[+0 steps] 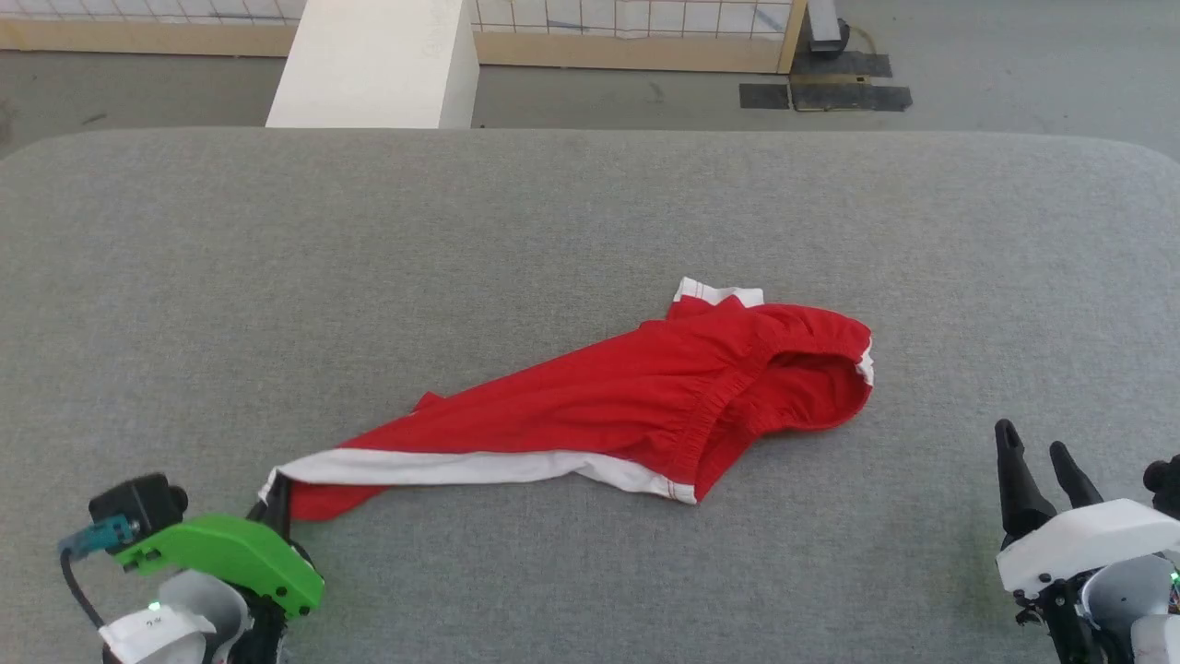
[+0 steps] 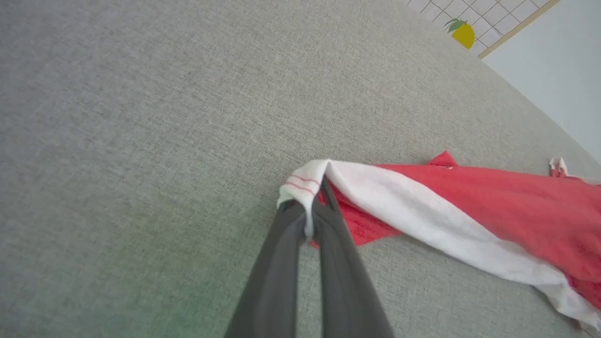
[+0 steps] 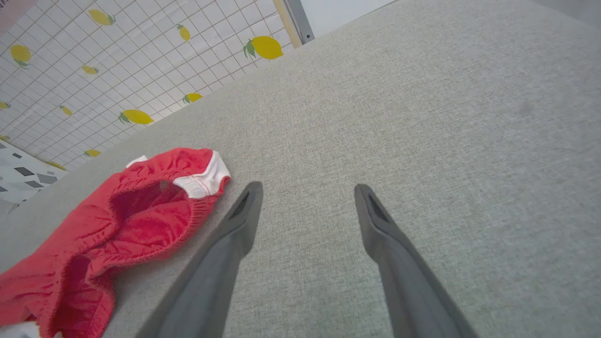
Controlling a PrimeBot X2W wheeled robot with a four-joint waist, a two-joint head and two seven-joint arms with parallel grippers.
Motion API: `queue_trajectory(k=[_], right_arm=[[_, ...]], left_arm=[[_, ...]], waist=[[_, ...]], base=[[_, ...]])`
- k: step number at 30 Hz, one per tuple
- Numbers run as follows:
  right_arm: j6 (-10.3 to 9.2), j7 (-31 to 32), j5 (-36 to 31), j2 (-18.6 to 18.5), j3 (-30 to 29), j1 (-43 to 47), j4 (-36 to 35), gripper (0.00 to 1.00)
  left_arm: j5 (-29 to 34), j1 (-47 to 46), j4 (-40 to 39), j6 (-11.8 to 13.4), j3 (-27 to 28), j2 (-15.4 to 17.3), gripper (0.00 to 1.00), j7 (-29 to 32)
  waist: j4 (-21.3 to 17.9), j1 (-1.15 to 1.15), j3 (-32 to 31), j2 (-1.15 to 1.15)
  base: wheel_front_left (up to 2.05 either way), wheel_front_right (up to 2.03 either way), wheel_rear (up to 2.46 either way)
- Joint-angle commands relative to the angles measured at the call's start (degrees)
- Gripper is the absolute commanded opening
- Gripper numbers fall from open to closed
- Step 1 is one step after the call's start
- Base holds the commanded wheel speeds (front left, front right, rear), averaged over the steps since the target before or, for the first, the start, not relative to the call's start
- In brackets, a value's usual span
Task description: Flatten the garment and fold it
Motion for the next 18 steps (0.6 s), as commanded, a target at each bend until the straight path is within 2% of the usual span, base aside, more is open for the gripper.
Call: queue_trajectory(k=[1, 2, 6, 8, 11, 14, 18], right_arm=[[-0.08, 0.2, -0.5, 0.0, 0.4, -0.1, 0.1, 1.0], [-0.08, 0.2, -0.6, 0.0, 0.6, 0.0, 0.0, 1.0], [-0.08, 1.1, -1.1, 0.0, 2.2, 0.3, -0.4, 1.0], [-0.08, 2.4, -1.3, 0.0, 3.8, 0.3, -0.8, 1.0], [-0.08, 4.8, -0.7, 0.0, 7.8, -0.2, -1.9, 1.0], [-0.08, 8.1, -1.2, 0.0, 12.5, -1.5, -2.9, 1.0], [-0.08, 13.9, -8.4, 0.0, 15.1, -6.0, -2.9, 1.0]], left_arm=[[-0.9, 0.4, 0.3, 0.1, 0.8, -0.6, 0.89, -0.8], [-1.4, 0.6, 0.4, -0.1, 1.1, -0.8, 1.0, -1.1], [-4.0, 0.1, -1.8, -2.0, 4.4, -1.9, 1.0, -4.9], [-2.9, 0.0, -4.4, -2.4, 5.7, -1.6, 1.0, -8.6], [2.3, 0.2, -7.4, -1.7, 7.0, -0.5, 1.0, -15.2], [10.1, 0.9, -9.4, -0.8, 7.1, 0.3, 1.0, -17.6], [20.7, 1.9, -13.7, -1.1, 9.0, -2.6, 1.0, -18.0]], waist=[[0.4, 0.0, -0.1, 0.59], [0.6, 0.0, -0.1, 0.59], [1.5, 0.0, -0.6, 0.59], [1.8, 0.0, -0.9, 0.59], [2.4, 0.0, -1.1, 0.59], [2.6, 0.0, -1.0, 0.59], [3.0, 0.0, 0.2, 0.59]], base=[[0.0, 0.0, 0.0], [0.0, 0.0, 0.0], [0.0, 0.0, 0.0], [0.0, 0.0, 0.0], [0.0, 0.0, 0.0], [0.0, 0.0, 0.0], [0.0, 0.0, 0.0]])
